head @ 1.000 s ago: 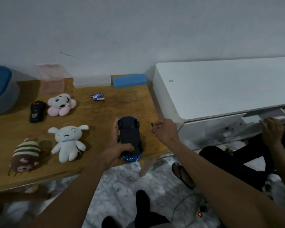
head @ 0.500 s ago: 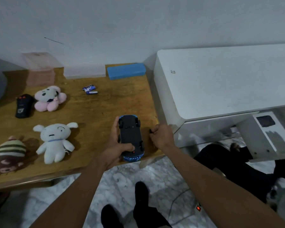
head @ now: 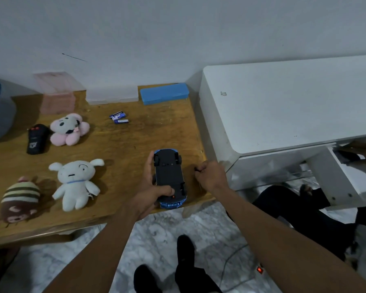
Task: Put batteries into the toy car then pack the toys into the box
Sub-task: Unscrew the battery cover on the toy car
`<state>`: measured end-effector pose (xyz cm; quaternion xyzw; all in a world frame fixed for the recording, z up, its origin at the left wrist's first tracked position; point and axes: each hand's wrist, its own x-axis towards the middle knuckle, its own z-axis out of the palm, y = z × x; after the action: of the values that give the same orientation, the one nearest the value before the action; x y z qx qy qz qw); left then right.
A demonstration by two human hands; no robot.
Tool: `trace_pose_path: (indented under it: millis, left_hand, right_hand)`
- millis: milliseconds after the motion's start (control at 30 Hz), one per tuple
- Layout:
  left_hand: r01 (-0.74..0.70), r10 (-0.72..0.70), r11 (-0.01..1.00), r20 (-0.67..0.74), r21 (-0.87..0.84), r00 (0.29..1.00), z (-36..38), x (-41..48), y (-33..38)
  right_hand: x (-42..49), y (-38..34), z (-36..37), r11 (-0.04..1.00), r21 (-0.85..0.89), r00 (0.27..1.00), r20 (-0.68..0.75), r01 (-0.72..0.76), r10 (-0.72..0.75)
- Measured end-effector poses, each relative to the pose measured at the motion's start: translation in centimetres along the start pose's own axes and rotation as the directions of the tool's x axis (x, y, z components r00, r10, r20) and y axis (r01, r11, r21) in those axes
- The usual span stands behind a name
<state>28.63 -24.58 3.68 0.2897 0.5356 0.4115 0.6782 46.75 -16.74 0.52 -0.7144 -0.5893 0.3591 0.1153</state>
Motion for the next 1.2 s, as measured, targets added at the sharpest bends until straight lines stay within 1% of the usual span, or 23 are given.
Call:
trace_pose_path:
  millis: [133,267,333,400,500,567,667,733,800,900,1033,1200]
  left_hand:
    - [0.001,-0.001,0.999,0.003,-0.036,1.0,-0.6,-0.4,0.2]
    - [-0.008,0.009,0.998,0.018,-0.059,1.0,-1.3,-1.1,0.7]
    - [-0.018,0.019,0.997,0.02,-0.07,1.0,-1.5,-1.5,1.2]
    - [-0.043,0.044,0.996,0.015,-0.073,0.999,-1.8,-1.9,1.9]
    - [-0.09,0.091,0.995,0.017,-0.054,0.996,-2.4,-2.5,3.1]
    - [-0.12,0.121,0.992,0.02,-0.049,0.992,-3.0,-2.9,4.0]
    - [-0.151,0.152,0.987,0.024,-0.046,0.988,-4.0,-3.5,5.1]
    - [-0.162,0.163,0.986,0.029,-0.04,0.986,-4.7,-3.9,5.8]
    - [-0.168,0.169,0.985,0.038,-0.034,0.985,-5.6,-4.0,6.2]
    - [-0.184,0.185,0.982,0.038,-0.034,0.982,-6.7,-4.2,6.6]
    - [-0.206,0.205,0.978,0.04,0.015,0.978,-7.9,-4.9,7.0]
    - [-0.221,0.22,0.975,0.064,0.024,0.973,-9.1,-6.0,6.8]
  right_hand:
    - [-0.5,-0.2,-0.7,0.998,-0.039,0.999,0.015,0.044,-0.044]
    - [-1.3,-1.2,-1.5,0.998,-0.044,0.999,-0.027,0.038,-0.039]
    - [-1.8,-2.8,-1.9,0.996,-0.027,0.996,-0.026,0.083,-0.084]
    - [-2.5,-5.1,-2.7,0.984,-0.027,0.984,-0.025,0.176,-0.176]
    - [-3.8,-9.1,-3.7,0.939,0.03,0.938,-0.06,0.343,-0.341]
    - [-4.6,-11.5,-3.8,0.89,0.019,0.89,-0.049,0.455,-0.454]
    - [-5.3,-14.1,-3.2,0.831,-0.048,0.832,0.075,0.554,-0.55]
    - [-5.7,-15.4,-2.8,0.769,-0.148,0.783,0.122,0.622,-0.609]
    - [-6.3,-16.6,-2.8,0.712,-0.206,0.741,0.161,0.671,-0.652]
    - [-7.0,-18.0,-2.7,0.675,-0.229,0.712,0.195,0.702,-0.674]
    - [-8.1,-19.1,-2.0,0.678,-0.228,0.715,0.193,0.699,-0.672]
    - [-9.2,-19.5,-0.8,0.678,-0.268,0.726,0.174,0.685,-0.665]
